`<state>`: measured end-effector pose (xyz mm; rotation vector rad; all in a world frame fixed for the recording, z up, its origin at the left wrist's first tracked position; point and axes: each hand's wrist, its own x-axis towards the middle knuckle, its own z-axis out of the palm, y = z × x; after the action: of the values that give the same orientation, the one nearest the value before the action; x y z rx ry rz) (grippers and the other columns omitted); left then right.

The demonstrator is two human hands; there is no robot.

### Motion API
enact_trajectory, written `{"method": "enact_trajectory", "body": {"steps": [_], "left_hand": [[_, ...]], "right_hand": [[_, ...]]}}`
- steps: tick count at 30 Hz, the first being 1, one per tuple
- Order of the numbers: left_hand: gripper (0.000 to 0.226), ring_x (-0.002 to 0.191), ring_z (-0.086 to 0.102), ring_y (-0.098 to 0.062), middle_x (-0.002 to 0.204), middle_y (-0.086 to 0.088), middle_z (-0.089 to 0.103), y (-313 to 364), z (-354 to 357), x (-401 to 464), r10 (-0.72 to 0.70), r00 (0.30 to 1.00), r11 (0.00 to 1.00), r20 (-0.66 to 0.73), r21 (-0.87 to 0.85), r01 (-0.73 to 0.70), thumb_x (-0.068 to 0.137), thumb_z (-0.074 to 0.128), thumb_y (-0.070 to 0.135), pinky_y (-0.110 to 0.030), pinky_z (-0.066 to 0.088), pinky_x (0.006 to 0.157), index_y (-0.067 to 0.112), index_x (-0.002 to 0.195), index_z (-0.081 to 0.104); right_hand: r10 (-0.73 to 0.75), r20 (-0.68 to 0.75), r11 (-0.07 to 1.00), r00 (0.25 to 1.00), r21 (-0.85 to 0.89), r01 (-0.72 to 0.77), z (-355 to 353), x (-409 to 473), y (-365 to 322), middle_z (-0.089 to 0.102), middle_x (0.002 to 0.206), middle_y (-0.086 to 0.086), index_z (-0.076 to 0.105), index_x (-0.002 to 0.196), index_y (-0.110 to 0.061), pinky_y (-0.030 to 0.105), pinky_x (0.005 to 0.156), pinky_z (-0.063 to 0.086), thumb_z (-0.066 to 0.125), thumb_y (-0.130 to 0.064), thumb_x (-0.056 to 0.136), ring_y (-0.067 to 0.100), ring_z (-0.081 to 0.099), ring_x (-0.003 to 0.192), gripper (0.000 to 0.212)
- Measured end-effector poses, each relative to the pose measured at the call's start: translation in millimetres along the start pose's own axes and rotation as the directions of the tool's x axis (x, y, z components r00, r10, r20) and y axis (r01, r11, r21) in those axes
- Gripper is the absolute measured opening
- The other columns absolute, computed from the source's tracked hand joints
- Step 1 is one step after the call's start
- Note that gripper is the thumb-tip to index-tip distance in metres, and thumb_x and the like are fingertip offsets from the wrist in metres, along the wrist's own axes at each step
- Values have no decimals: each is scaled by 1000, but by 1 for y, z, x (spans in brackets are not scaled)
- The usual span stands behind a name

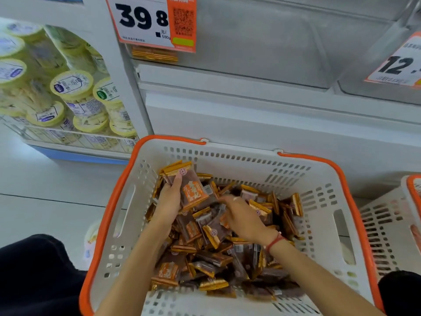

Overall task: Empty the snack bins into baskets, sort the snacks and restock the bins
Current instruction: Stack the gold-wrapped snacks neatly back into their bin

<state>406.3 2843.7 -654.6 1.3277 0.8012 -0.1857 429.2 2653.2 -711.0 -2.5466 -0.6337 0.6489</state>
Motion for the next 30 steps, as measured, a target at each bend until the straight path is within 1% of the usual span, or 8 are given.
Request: {"method": "enact_trajectory", "body": {"steps": [3, 8, 12, 14, 17, 20, 23, 30], "left_hand": [[25, 92, 61, -18, 105, -3, 64, 3, 0, 5, -55, 998, 995, 15, -84, 56, 104, 39, 37, -38, 48, 90, 22, 117, 54], [37, 110, 62, -24, 122, -6, 65, 1, 0, 1, -42, 999, 986, 17, -163, 44, 102, 42, 40, -45, 46, 102, 22, 132, 51], [42, 109, 62, -22, 128, -7, 62, 11, 1, -4, 18, 999, 980, -39, -197, -26, 103, 41, 37, -41, 47, 99, 18, 139, 47], [44, 100, 63, -15, 123, -2, 62, 16, 3, -9, 88, 995, 988, -54, -124, -94, 102, 37, 43, -33, 51, 89, 20, 139, 44], [50, 99, 59, -10, 123, 2, 56, 20, 9, -19, 170, 982, 985, -78, 20, -169, 101, 33, 49, -20, 46, 78, 20, 141, 40], [61, 128, 50, -21, 143, -1, 50, 26, 15, -29, 204, 979, 974, -29, 104, -200, 96, 39, 58, -41, 40, 107, 24, 147, 38], [43, 122, 55, -19, 133, 1, 58, 39, 23, -41, 216, 974, 976, 62, 21, -218, 100, 41, 48, -38, 43, 103, 26, 137, 49], [52, 120, 57, -11, 127, 3, 63, 82, 40, -79, 394, 888, 919, 236, -78, -387, 99, 25, 59, -38, 40, 108, 31, 125, 60]], "right_hand": [[-40, 261, 902, 964, -407, 148, 26, 0, 26, 32, 154, 5, 24, 152, -18, 42, 115, 23, 56, -21, 93, 28, 25, 142, 67], [-170, 74, 765, 983, -619, 178, 26, -4, 18, 57, 124, 5, 55, 128, -16, 41, 105, 36, 66, -54, 80, 26, 47, 117, 62], [64, -226, 989, 972, -113, -92, -8, -22, 10, 54, 101, -6, 50, 109, -23, 27, 79, 42, 64, -61, 78, 15, 53, 101, 51], [214, -283, 961, 935, 234, -149, -32, -31, 0, 55, 102, -12, 42, 113, -25, 20, 73, 45, 74, -49, 77, 9, 57, 94, 53], [242, -164, 784, 956, 613, -93, -69, -37, -31, 56, 119, -13, 43, 117, -34, 23, 91, 48, 78, -46, 76, 6, 58, 109, 55], [143, -83, 698, 986, 715, -42, -99, -40, -69, 56, 124, -15, 46, 126, -38, 16, 89, 46, 64, -59, 79, 0, 56, 111, 55], [143, -62, 590, 988, 807, -35, -115, -41, -94, 57, 118, -17, 43, 130, -34, 14, 81, 43, 44, -47, 98, -5, 56, 102, 34], [90, -339, 821, 936, 558, 123, -139, -48, -126, 40, 113, -18, 41, 127, -42, 11, 92, 38, 46, -34, 101, 2, 41, 117, 28]]}}
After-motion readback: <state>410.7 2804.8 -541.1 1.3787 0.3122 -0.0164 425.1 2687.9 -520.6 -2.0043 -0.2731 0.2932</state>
